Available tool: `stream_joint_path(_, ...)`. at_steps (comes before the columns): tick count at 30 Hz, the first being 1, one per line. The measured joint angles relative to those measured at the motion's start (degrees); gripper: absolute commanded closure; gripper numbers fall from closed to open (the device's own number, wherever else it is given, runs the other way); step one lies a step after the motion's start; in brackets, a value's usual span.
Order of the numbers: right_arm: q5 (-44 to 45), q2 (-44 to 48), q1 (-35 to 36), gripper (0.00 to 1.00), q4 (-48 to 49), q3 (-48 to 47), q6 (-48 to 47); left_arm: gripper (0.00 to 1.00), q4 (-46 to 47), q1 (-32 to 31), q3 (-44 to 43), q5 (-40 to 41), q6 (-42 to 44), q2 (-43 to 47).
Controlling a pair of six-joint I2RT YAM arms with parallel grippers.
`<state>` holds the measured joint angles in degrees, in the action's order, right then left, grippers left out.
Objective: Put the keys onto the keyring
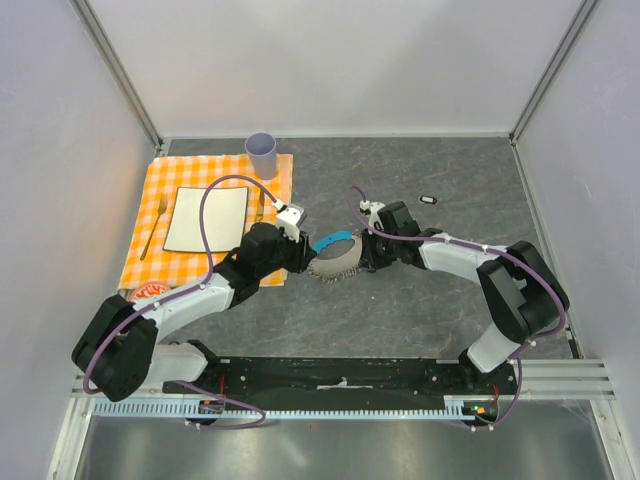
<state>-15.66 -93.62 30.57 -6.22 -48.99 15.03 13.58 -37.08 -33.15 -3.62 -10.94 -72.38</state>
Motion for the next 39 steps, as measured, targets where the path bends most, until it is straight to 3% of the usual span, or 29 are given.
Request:
stream_joint_path(4, 0.0, -0.2, 0.0, 0.80, 0.5, 0.2, 0.0, 0.55, 0.0, 0.0, 0.0, 0.0, 0.0, 0.0)
stream_joint_path(14, 0.2, -0.5, 0.0, 0.80, 2.8, 1.7, 0.2, 0.55, 0.0, 0.0, 0.0, -1.0, 0.0, -0.1)
stream_joint_path(18, 0.0, -0.5, 0.0, 0.88, 3.5, 1.9, 0.2, 0.55, 0.0, 0.0, 0.0, -1.2, 0.0, -0.3)
stream_joint_path(21, -0.4, -0.5, 0.0, 1.00, 4.0, 2.3, 0.2, 0.55, 0.0, 0.0, 0.0, -1.3, 0.0, -0.5)
stream_joint_path(31, -2.1, 4.7, 0.0, 1.00, 1.5, 2.4, -2.5, 0.54, 0.8, 0.0, -0.1, -1.9, 0.0, -0.9)
stream_joint_path(39, -3.5, 15.2, 0.6, 1.00, -2.3, -0.2, -8.2, 0.51, 11.0, 0.4, -0.7, -8.7, 0.0, -4.3)
